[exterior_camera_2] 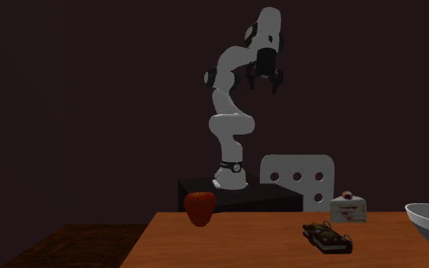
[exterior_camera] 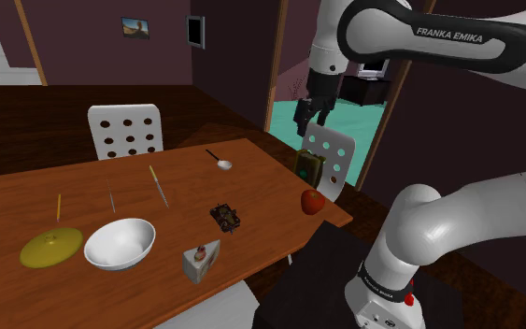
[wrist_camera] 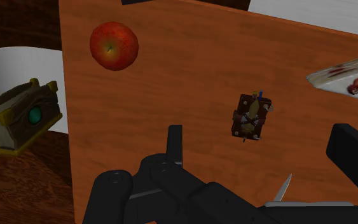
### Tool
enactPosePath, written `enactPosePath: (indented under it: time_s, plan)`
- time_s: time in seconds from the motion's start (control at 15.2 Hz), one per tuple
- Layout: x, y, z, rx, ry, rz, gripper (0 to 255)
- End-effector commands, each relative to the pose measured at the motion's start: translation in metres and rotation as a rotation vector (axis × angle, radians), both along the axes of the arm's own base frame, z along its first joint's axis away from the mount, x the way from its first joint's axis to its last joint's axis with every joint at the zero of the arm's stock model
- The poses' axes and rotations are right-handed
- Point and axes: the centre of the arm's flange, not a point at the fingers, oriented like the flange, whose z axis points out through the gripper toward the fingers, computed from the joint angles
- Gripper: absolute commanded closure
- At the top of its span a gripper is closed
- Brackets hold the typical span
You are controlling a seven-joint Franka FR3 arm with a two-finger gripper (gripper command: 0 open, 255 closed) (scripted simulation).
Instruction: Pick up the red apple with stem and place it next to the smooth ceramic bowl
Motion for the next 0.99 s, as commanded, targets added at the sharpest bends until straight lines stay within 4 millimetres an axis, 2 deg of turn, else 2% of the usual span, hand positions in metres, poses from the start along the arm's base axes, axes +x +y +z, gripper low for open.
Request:
enactPosePath:
  time_s: [0.0, 0.92]
  plan:
    - [0.0, 0.0, 0.0, 0.0, 0.0, 0.0, 0]
    - [-0.007, -0.126, -0.139, 0.02, 0.06, 0.263, 0]
